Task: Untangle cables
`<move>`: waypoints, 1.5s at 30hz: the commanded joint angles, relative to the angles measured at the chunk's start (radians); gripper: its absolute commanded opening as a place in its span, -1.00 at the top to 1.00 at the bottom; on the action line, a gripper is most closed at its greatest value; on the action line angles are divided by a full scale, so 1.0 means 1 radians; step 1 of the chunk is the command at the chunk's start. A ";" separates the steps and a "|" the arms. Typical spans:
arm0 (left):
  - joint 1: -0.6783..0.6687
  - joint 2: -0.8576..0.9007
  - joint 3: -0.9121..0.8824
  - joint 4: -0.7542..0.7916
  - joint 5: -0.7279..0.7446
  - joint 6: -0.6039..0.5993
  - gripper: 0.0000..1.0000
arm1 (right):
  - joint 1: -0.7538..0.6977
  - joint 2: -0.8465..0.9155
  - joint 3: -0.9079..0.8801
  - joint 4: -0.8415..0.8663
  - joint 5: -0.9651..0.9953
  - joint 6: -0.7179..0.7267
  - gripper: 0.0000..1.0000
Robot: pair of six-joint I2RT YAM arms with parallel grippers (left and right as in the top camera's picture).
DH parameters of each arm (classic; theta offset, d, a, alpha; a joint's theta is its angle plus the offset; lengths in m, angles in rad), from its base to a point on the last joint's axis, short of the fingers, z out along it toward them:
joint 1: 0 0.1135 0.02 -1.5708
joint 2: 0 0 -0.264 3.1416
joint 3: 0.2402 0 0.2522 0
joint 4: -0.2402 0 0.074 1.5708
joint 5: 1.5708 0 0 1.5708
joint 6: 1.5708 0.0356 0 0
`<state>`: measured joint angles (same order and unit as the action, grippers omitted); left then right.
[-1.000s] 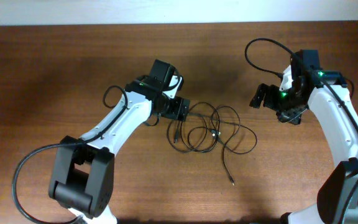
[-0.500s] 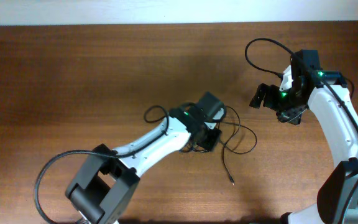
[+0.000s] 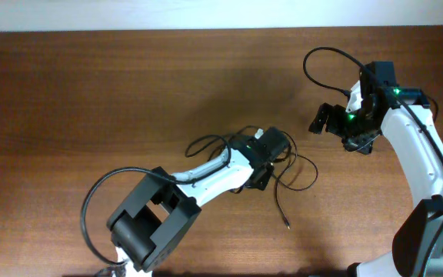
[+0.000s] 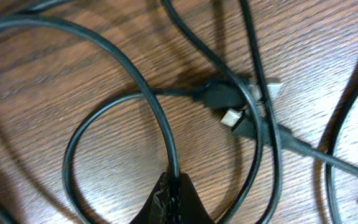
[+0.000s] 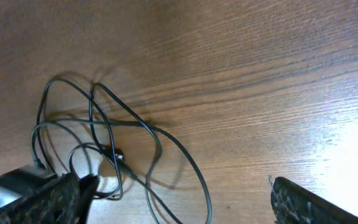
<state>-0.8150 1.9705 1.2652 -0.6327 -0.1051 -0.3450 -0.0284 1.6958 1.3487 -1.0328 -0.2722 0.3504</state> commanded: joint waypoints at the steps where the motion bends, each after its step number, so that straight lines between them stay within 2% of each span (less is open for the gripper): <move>1: 0.062 -0.198 0.051 -0.034 -0.043 -0.006 1.00 | 0.004 -0.014 -0.005 0.001 -0.005 0.006 -0.98; 6: 0.198 -0.279 0.045 -0.139 -0.142 -0.007 1.00 | 0.004 -0.014 -0.005 0.001 -0.005 0.006 -0.97; 12: 0.327 -0.194 -0.058 -0.124 -0.143 -0.007 1.00 | 0.004 -0.014 -0.005 0.001 -0.005 0.006 -0.97; 14: 0.371 -0.121 -0.061 -0.100 -0.143 -0.047 0.99 | 0.003 -0.014 -0.005 0.001 -0.005 0.006 -0.97; 16: 0.405 -0.077 -0.060 -0.067 -0.143 -0.060 0.88 | 0.004 -0.014 -0.005 0.001 -0.005 0.006 -0.97; 17: 0.438 -0.067 -0.060 -0.042 -0.142 -0.125 0.79 | 0.003 -0.014 -0.005 0.003 -0.005 0.006 -0.97; 18: 0.471 -0.067 -0.060 -0.029 -0.117 -0.194 0.78 | 0.003 -0.014 -0.005 0.016 -0.005 0.006 -0.97; 19: 0.510 -0.067 -0.058 -0.007 -0.041 -0.212 0.77 | 0.002 -0.014 -0.005 0.019 -0.005 0.006 -0.97; 20: 0.543 -0.067 -0.058 0.001 0.023 -0.212 0.76 | 0.002 -0.014 -0.005 0.020 -0.005 0.006 -0.97; 23: 0.610 -0.067 -0.059 -0.010 0.095 -0.204 0.81 | 0.003 -0.014 -0.004 0.021 -0.019 0.010 -0.97; 26: 0.622 -0.067 -0.059 0.001 0.102 -0.204 0.79 | 0.003 -0.014 -0.004 0.024 -0.232 0.060 -0.97; 27: 0.622 -0.067 -0.059 0.006 0.102 -0.204 0.77 | 0.003 -0.014 -0.004 0.071 -0.277 0.060 -0.97; 28: 0.622 -0.067 -0.059 0.005 0.103 -0.204 0.77 | 0.013 -0.014 -0.005 0.088 -0.285 0.059 -0.86; 29: 0.622 -0.067 -0.059 0.005 0.103 -0.204 0.77 | 0.036 -0.012 -0.007 0.087 -0.281 0.059 -0.77; 32: 0.622 -0.067 -0.059 0.005 0.111 -0.204 0.75 | 0.164 -0.006 -0.050 0.092 -0.220 0.059 -0.75; 34: 0.622 -0.067 -0.059 0.005 0.109 -0.204 0.75 | 0.296 -0.002 -0.090 0.170 -0.187 0.059 -0.75; 36: 0.622 -0.067 -0.059 0.006 0.084 -0.204 0.74 | 0.389 -0.002 -0.092 0.192 -0.187 0.059 -0.90; 37: 0.623 -0.067 -0.059 0.006 0.071 -0.204 0.72 | 0.422 -0.002 -0.092 0.240 -0.187 0.059 -0.88; 38: 0.629 -0.067 -0.059 0.006 0.072 -0.204 0.69 | 0.450 0.000 -0.092 0.281 -0.187 0.059 -0.52; 39: 0.634 -0.067 -0.059 0.005 0.072 -0.204 0.66 | 0.479 0.002 -0.093 0.308 -0.186 0.059 -0.40; 40: 0.640 -0.067 -0.059 0.005 0.072 -0.204 0.63 | 0.516 0.003 -0.094 0.327 -0.169 0.059 -0.39; 43: 0.655 -0.067 -0.059 0.004 0.072 -0.204 0.29 | 0.642 0.034 -0.095 0.332 -0.041 0.059 -0.38; 45: 0.657 -0.067 -0.059 0.004 0.072 -0.204 0.16 | 0.711 0.078 -0.095 0.352 0.016 0.060 -0.37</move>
<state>-0.1661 1.8999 1.2114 -0.6277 -0.0185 -0.5465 0.6270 1.7260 1.2583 -0.7006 -0.3515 0.4149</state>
